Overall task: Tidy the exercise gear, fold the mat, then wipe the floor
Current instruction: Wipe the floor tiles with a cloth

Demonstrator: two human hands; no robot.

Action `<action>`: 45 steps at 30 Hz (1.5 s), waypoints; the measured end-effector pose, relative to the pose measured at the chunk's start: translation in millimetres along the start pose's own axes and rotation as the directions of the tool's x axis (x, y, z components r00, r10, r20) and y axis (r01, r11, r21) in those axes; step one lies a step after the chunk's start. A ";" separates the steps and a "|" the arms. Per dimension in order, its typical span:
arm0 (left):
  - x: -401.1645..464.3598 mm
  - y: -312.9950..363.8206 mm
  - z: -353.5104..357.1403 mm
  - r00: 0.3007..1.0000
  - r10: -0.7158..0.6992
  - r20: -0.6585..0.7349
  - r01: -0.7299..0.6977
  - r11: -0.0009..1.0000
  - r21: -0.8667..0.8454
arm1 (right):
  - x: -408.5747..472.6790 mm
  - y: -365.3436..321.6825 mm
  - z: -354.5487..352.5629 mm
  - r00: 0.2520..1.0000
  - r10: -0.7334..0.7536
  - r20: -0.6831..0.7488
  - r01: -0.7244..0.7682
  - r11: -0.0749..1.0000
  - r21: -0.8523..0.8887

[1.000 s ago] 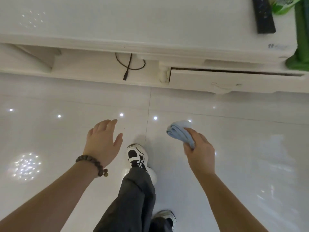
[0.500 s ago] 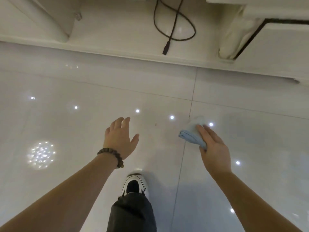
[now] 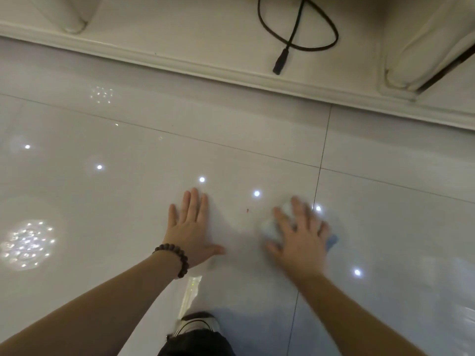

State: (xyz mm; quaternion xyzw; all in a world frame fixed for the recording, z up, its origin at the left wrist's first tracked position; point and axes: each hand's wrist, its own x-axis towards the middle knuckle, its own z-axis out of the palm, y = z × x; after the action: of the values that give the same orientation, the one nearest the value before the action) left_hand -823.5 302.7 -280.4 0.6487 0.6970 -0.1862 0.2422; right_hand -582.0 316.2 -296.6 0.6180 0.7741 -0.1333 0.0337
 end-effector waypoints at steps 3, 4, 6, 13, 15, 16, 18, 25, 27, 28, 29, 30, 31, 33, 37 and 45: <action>1.5 -1.9 2.7 1.000 0.007 -0.013 -0.007 1.000 -0.030 | -34.3 -30.6 19.6 0.863 -0.502 0.053 0.504 0.863 -0.042; 1.5 -2.6 2.6 1.000 0.005 -0.014 -0.006 0.999 -0.033 | -27.5 -35.4 22.8 0.792 -0.603 0.091 0.609 0.792 -0.046; 0.6 -2.6 2.4 1.000 -0.002 -0.018 0.002 1.000 -0.015 | 13.7 -33.7 16.8 0.750 -0.654 0.103 0.661 0.746 -0.082; -0.8 -9.0 -5.3 0.999 0.041 0.023 -0.041 0.999 0.007 | 144.8 48.9 -37.3 0.928 0.372 0.019 -0.372 0.927 0.053; -0.6 -9.3 -7.3 0.998 0.049 0.040 -0.050 0.999 0.016 | 127.9 12.2 -26.2 0.960 0.281 0.007 -0.281 0.960 0.000; -0.4 -8.3 -7.1 0.998 0.042 0.038 -0.042 0.999 0.017 | 115.0 -12.0 -15.9 0.995 0.096 0.005 -0.096 0.995 -0.019; -0.8 -5.5 -7.8 0.999 0.026 0.038 -0.027 1.000 0.016 | 91.6 -48.3 -5.3 0.936 -0.340 0.086 0.345 0.938 -0.044; 10.7 34.6 -12.0 0.995 0.084 -0.058 -0.085 0.996 -0.003 | 125.0 118.3 -35.4 0.995 0.100 -0.012 -0.100 0.993 -0.054; 20.2 65.5 -17.4 0.970 0.241 -0.039 -0.239 0.969 0.059 | 83.4 185.7 -44.5 0.987 0.161 0.017 -0.160 0.986 -0.044; 26.1 83.0 -19.7 0.949 0.314 -0.021 -0.311 0.945 0.099 | 55.7 216.9 -45.7 0.978 0.209 0.021 -0.208 0.977 -0.034; 31.8 101.7 -21.0 0.926 0.377 -0.002 -0.373 0.916 0.146 | 25.5 247.0 -45.4 0.959 0.283 0.012 -0.282 0.959 -0.016; 36.7 120.6 -20.7 0.902 0.431 0.021 -0.427 0.885 0.186 | -6.2 274.0 -46.6 0.927 0.376 0.004 -0.376 0.927 0.009; 39.8 141.3 -19.9 0.876 0.481 0.048 -0.479 0.851 0.215 | -36.7 298.5 -48.2 0.874 0.486 0.014 -0.487 0.873 0.036; 42.0 184.7 -13.4 0.816 0.569 0.108 -0.575 0.774 0.266 | -83.5 331.1 -49.0 0.682 0.727 0.080 -0.731 0.676 0.092; 39.0 248.1 -11.5 0.831 0.516 0.208 -0.556 0.749 0.361 | -90.0 306.4 -33.5 0.555 0.828 0.081 -0.831 0.550 0.082; 23.6 340.6 -28.2 0.736 0.605 0.303 -0.666 0.571 0.479 | -182.3 282.7 3.6 0.979 0.188 -0.085 -0.188 0.982 -0.003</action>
State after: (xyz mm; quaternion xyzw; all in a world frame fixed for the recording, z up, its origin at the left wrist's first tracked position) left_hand -488.4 368.3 -252.6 0.8853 0.3167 -0.3153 0.1283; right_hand -266.8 199.3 -307.1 0.6933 0.7136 -0.0993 0.0168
